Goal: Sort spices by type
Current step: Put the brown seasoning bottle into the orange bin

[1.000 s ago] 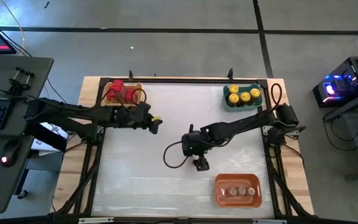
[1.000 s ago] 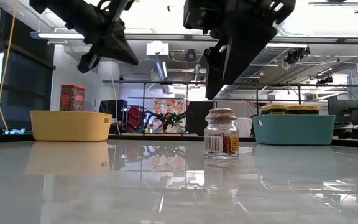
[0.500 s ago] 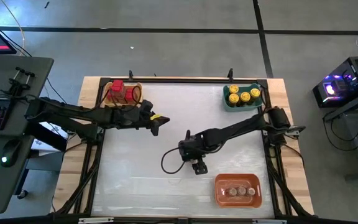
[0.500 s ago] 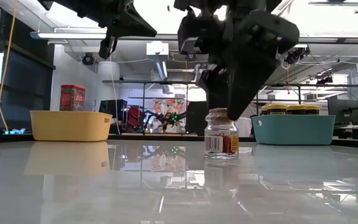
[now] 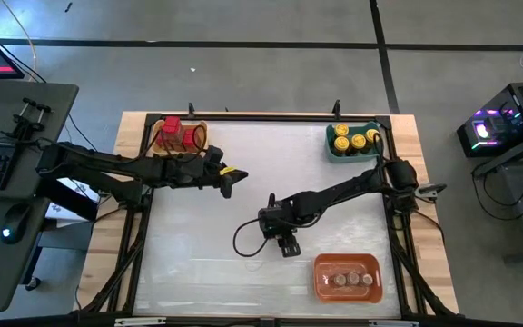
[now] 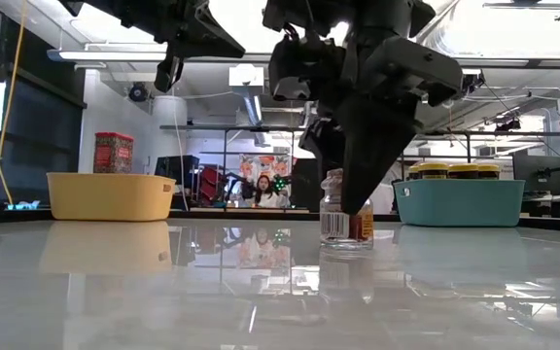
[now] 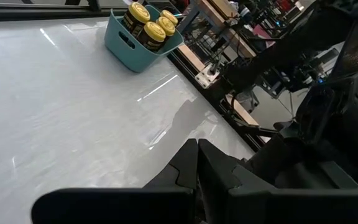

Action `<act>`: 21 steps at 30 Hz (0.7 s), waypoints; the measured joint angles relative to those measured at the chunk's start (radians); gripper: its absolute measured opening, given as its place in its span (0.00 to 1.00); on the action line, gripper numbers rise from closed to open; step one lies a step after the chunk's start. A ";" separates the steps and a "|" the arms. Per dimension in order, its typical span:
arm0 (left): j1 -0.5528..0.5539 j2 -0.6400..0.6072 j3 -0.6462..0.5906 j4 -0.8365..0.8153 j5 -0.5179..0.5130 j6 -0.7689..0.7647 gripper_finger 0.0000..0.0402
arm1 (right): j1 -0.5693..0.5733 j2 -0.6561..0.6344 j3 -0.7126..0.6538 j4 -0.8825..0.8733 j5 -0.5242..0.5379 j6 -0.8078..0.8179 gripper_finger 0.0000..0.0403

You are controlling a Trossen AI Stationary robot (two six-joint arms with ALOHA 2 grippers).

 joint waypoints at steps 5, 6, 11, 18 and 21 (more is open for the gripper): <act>0.000 0.000 0.000 -0.005 0.000 0.001 0.00 | 0.000 -0.016 0.002 -0.050 0.008 -0.024 0.44; 0.000 0.000 0.000 -0.005 0.000 0.008 0.00 | 0.000 -0.026 0.003 -0.071 0.005 -0.024 0.44; 0.004 0.000 0.000 -0.008 -0.020 0.042 0.00 | -0.001 -0.164 0.006 -0.159 -0.002 0.013 0.44; 0.030 0.000 0.000 -0.014 -0.042 0.053 0.00 | 0.102 -0.405 -0.049 -0.233 0.017 0.269 0.44; 0.039 0.000 0.000 -0.014 -0.043 0.052 0.00 | 0.204 -0.478 -0.098 -0.231 0.018 0.422 0.44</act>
